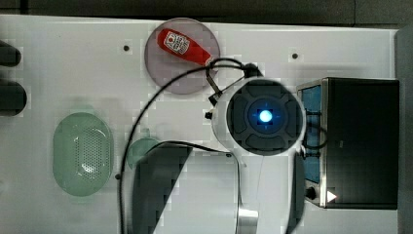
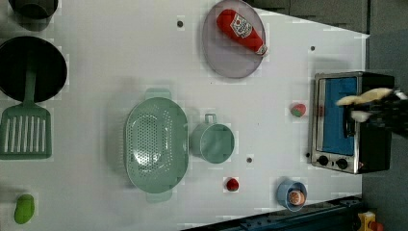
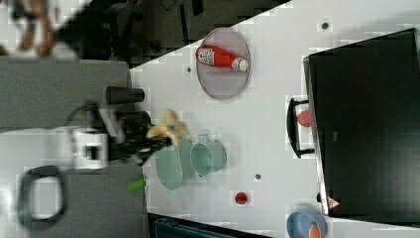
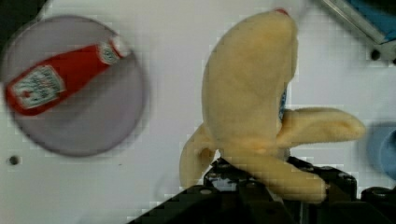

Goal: Pick Banana and place it in strainer.

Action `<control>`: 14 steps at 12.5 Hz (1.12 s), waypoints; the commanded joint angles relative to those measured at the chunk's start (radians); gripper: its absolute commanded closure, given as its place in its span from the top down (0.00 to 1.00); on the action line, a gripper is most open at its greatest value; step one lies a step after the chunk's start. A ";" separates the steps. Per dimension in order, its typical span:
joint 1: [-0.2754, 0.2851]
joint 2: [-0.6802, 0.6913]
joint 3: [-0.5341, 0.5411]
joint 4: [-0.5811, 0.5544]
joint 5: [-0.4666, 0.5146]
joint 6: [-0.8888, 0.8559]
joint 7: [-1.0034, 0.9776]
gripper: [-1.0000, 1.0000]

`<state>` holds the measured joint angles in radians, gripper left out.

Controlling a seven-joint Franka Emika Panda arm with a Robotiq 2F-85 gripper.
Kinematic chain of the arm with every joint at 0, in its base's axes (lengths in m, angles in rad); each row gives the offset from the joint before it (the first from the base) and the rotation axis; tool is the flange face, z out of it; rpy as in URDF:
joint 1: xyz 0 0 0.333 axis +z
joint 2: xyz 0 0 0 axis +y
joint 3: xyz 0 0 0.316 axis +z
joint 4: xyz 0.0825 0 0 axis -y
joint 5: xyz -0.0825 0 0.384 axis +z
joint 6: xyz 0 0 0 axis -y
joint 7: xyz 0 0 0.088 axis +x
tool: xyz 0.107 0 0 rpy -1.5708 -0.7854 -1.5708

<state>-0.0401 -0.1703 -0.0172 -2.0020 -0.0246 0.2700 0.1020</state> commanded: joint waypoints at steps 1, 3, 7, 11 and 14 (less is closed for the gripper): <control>0.024 0.006 0.058 0.104 -0.001 -0.171 0.009 0.21; 0.040 0.006 0.119 0.172 0.010 -0.215 0.032 0.21; 0.084 0.025 0.313 0.190 0.096 -0.206 0.391 0.21; 0.104 0.146 0.547 0.186 0.098 -0.097 0.864 0.21; 0.110 0.294 0.664 0.174 0.075 0.035 1.183 0.21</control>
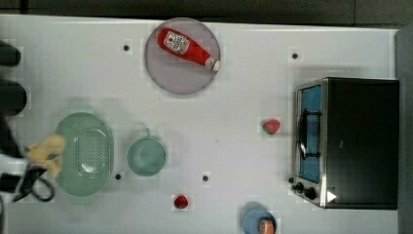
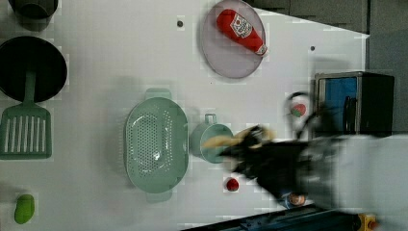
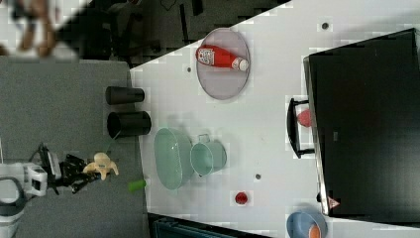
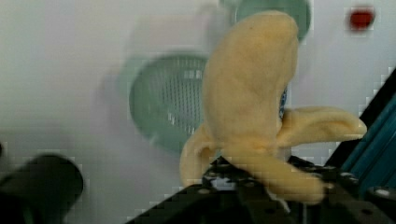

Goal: Pick Banana and place it in strainer.

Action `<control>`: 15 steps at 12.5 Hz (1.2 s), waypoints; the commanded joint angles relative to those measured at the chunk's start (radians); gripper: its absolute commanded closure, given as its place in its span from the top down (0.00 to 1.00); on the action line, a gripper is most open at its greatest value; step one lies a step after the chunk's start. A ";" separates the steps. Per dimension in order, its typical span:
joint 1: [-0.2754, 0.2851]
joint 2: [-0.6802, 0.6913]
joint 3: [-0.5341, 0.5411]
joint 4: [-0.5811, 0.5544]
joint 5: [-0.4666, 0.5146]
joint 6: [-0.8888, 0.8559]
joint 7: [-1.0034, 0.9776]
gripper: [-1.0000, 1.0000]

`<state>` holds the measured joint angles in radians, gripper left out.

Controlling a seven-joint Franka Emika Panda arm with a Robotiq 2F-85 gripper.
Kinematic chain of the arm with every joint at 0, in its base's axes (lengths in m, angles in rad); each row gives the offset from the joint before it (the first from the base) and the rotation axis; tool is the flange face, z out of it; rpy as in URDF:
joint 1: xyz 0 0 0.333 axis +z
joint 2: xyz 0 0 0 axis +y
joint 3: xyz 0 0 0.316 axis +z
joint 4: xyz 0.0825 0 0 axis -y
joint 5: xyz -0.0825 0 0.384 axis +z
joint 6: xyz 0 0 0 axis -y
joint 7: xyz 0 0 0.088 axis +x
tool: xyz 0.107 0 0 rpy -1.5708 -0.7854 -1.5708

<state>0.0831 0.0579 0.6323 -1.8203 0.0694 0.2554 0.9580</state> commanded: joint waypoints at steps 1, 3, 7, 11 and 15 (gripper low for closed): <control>-0.009 0.120 0.037 -0.021 -0.056 0.094 0.405 0.21; 0.006 0.228 0.056 -0.055 -0.172 0.187 0.507 0.21; 0.018 0.381 0.052 -0.095 -0.214 0.373 0.562 0.24; 0.017 0.411 0.045 -0.123 -0.276 0.399 0.563 0.68; -0.005 0.366 0.043 -0.105 -0.270 0.408 0.553 1.00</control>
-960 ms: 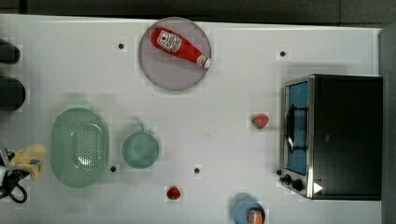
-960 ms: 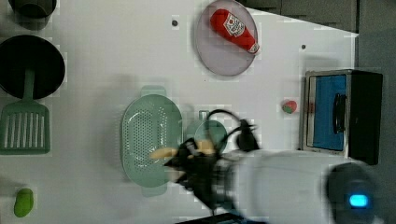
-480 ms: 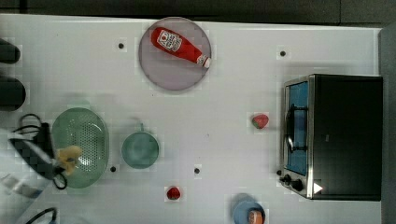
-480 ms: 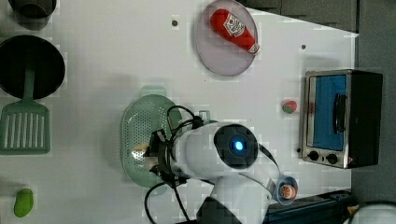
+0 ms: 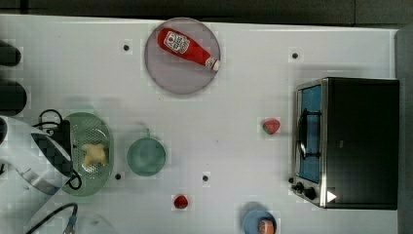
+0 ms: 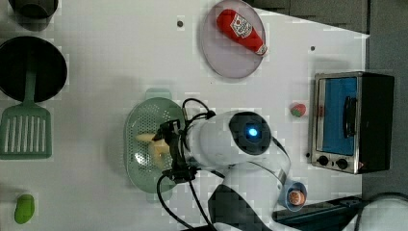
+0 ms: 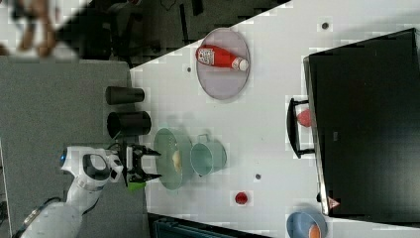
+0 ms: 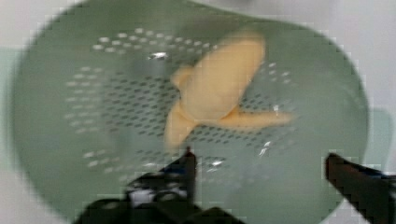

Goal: Pick Banana and place it in strainer.

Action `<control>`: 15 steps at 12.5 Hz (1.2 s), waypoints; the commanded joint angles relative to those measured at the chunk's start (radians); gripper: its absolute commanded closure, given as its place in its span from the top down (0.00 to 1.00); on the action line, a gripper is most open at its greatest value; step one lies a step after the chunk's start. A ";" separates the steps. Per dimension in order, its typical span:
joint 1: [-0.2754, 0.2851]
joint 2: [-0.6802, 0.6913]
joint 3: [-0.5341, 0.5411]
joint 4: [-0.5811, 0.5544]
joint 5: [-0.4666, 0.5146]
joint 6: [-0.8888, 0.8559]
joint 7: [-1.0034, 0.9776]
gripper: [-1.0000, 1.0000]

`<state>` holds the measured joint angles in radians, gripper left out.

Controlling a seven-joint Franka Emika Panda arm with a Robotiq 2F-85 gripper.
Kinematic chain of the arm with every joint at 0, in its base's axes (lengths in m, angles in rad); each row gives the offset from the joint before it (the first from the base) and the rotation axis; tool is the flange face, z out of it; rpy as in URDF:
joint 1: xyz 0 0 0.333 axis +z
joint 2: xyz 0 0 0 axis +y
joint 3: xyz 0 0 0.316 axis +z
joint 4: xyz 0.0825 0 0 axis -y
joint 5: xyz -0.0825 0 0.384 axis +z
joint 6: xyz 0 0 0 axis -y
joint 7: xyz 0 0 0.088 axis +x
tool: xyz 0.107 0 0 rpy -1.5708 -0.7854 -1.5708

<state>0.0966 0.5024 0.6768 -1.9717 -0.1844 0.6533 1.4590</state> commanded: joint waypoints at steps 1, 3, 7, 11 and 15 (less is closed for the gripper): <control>-0.042 -0.116 -0.004 0.052 -0.017 0.006 0.019 1.00; -0.117 -0.220 -0.006 0.067 -0.016 -0.042 -0.167 1.00; -0.277 -0.457 -0.043 0.124 -0.016 -0.350 -0.653 1.00; -0.348 -0.627 -0.217 0.177 -0.014 -0.586 -1.109 1.00; -0.352 -0.699 -0.436 0.172 0.070 -0.600 -1.377 1.00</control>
